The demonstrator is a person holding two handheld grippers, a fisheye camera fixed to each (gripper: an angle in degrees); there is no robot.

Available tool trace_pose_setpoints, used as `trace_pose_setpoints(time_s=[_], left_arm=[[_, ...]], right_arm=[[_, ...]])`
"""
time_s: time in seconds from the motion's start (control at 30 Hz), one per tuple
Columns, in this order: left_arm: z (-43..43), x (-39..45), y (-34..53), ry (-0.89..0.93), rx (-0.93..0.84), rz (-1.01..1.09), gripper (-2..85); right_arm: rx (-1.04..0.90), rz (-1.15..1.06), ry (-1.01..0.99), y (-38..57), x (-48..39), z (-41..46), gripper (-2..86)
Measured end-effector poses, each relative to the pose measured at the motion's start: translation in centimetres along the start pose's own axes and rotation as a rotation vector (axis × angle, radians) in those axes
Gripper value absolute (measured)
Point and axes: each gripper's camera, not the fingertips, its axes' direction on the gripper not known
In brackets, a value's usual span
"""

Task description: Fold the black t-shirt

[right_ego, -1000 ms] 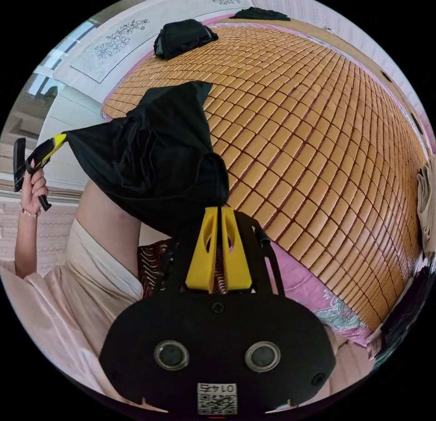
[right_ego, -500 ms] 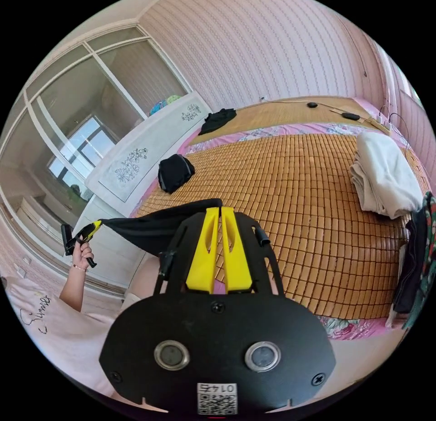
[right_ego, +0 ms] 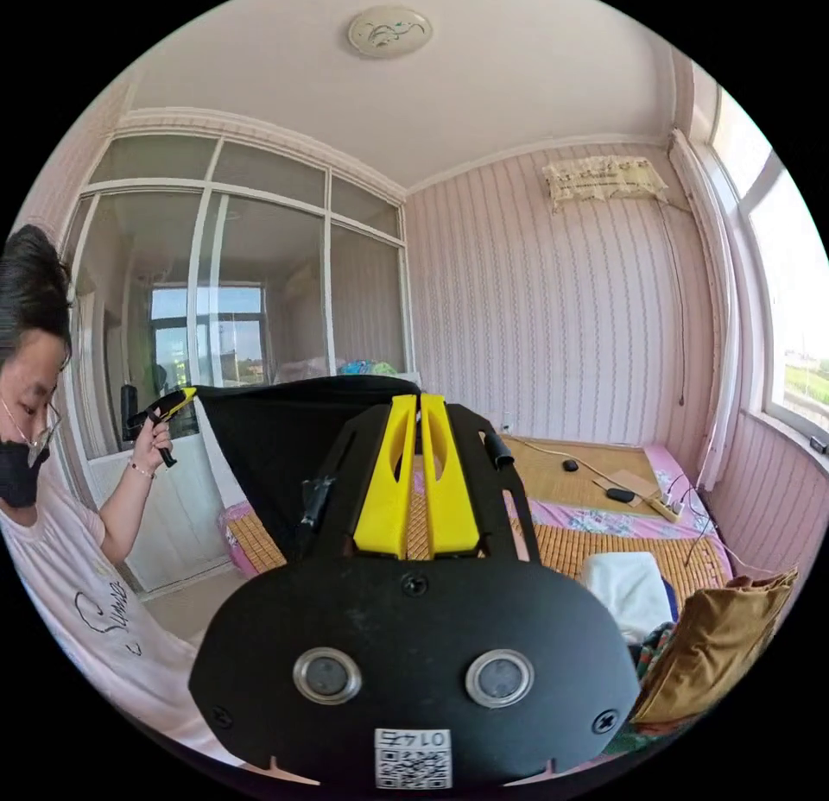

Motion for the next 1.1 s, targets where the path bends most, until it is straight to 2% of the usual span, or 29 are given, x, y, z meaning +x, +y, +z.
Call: trace_pose_setpoints(time_s=[0.2, 0.33, 0.43, 0.53, 0.6, 0.73, 0.83, 0.9, 0.97, 1.1], left_arm=[[-3.9, 5.7, -5.1, 0.086, 0.164, 0.093, -1.0], [-5.2, 7.1, -7.0, 0.082, 0.201, 0.133, -1.0], [-3.1, 6.3, -7.5, 0.06, 0.17, 0.108, -1.0], [2.7, 3.6, -6.7, 0.011, 0.035, 0.034, -1.0], [9.3, 0.9, -5.0, -0.075, -0.11, -0.011, -1.0], [19.3, -3.2, -1.6, -0.147, -0.292, -0.105, -1.0], [24.1, -4.7, -2.3, -0.184, -0.319, -0.144, -1.0], [25.1, -4.8, -5.2, -0.164, -0.223, -0.133, -1.0], [24.9, -4.4, -7.1, -0.157, -0.136, -0.095, -1.0], [24.6, -4.9, -6.7, -0.145, -0.093, -0.022, -1.0]], right_arm=[[0.162, -0.114, -0.038, -9.1, -6.3, -8.9, 0.2], [0.157, -0.123, -0.09, -12.2, -7.4, -9.4, 0.2], [0.017, -0.105, -0.017, -12.9, -6.6, -4.2, 0.1], [-0.2, -0.045, 0.082, -10.8, -3.3, 5.6, 0.1], [-0.406, 0.025, 0.163, -7.0, 0.9, 15.4, 0.1], [-0.582, 0.146, 0.19, -3.0, 7.1, 26.4, 0.0], [-0.429, 0.239, 0.171, -7.6, 10.7, 27.8, 0.1], [-0.193, 0.25, 0.099, -12.8, 11.4, 25.3, 0.1], [-0.098, 0.203, 0.073, -15.1, 10.9, 23.7, 0.1], [-0.138, 0.052, 0.062, -12.4, 9.6, 22.8, 0.1]])
